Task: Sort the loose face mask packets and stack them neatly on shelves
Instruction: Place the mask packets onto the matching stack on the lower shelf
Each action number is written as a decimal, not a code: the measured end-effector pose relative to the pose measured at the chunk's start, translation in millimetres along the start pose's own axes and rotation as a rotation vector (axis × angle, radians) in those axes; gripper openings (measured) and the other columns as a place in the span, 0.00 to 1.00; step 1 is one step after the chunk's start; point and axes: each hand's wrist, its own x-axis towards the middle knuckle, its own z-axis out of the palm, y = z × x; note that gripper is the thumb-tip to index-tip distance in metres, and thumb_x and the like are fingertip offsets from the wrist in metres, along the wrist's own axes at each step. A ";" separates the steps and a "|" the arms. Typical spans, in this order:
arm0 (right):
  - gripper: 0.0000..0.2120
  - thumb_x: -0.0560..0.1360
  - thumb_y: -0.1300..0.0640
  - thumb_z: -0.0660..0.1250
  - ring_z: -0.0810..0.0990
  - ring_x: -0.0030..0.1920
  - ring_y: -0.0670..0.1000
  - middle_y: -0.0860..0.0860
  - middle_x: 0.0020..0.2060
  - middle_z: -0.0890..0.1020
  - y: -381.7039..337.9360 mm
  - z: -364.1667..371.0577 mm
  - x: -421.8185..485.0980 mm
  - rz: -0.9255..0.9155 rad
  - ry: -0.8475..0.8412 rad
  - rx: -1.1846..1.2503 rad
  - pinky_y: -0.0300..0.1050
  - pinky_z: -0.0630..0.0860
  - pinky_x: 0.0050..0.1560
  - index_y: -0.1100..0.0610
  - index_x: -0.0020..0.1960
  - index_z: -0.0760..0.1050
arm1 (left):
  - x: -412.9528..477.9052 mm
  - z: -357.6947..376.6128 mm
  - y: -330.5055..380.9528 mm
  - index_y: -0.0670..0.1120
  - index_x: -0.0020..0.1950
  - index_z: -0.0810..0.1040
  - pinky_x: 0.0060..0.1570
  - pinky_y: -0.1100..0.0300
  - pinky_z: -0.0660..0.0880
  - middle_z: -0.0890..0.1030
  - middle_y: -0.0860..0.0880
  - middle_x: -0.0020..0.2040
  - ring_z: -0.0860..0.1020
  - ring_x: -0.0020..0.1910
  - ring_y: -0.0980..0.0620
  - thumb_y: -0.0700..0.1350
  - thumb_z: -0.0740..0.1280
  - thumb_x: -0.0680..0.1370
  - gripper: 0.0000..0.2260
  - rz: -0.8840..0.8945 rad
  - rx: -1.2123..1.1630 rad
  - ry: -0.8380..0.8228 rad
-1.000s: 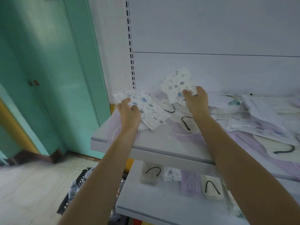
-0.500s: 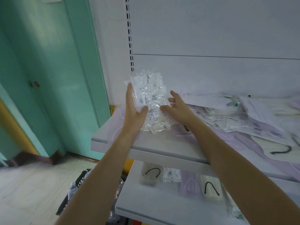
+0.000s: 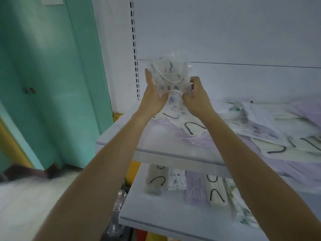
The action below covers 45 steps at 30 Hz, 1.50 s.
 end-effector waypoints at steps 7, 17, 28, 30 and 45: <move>0.19 0.75 0.64 0.59 0.76 0.36 0.38 0.43 0.44 0.72 0.3 -20.6 -33.7 0.021 0.194 0.209 0.34 0.74 0.37 0.56 0.64 0.63 | 2.5 -6.1 52.5 0.45 0.40 0.76 0.33 0.66 0.72 0.78 0.51 0.31 0.75 0.33 0.54 0.38 0.63 0.77 0.07 -0.410 -0.747 -0.140; 0.22 0.73 0.68 0.58 0.76 0.51 0.42 0.48 0.53 0.74 -25.9 -5.4 -127.0 -0.157 0.192 0.408 0.37 0.76 0.48 0.53 0.64 0.61 | -100.8 -25.6 44.3 0.51 0.67 0.65 0.50 0.62 0.78 0.78 0.53 0.56 0.79 0.55 0.55 0.38 0.62 0.79 0.18 0.130 -0.484 -0.127; 0.27 0.79 0.65 0.55 0.71 0.63 0.41 0.54 0.67 0.68 47.6 80.2 -277.8 0.190 -0.320 0.398 0.35 0.70 0.63 0.63 0.75 0.50 | -273.2 5.9 -86.8 0.62 0.68 0.63 0.57 0.60 0.76 0.76 0.66 0.57 0.75 0.60 0.60 0.43 0.63 0.77 0.24 -0.317 -0.412 -0.215; 0.28 0.80 0.64 0.56 0.75 0.46 0.35 0.49 0.57 0.74 69.5 90.2 -297.1 0.382 -0.400 0.347 0.31 0.74 0.49 0.57 0.76 0.49 | -283.8 28.2 -108.3 0.52 0.63 0.71 0.48 0.64 0.78 0.81 0.61 0.49 0.79 0.53 0.57 0.37 0.64 0.76 0.18 -0.538 -0.430 -0.097; 0.21 0.78 0.63 0.53 0.72 0.37 0.50 0.54 0.44 0.77 226.1 86.6 -252.6 1.086 -0.198 0.264 0.41 0.69 0.37 0.55 0.71 0.64 | -223.3 180.8 -163.0 0.46 0.75 0.59 0.45 0.56 0.76 0.73 0.43 0.62 0.77 0.51 0.45 0.34 0.59 0.78 0.26 -1.171 -0.329 -0.407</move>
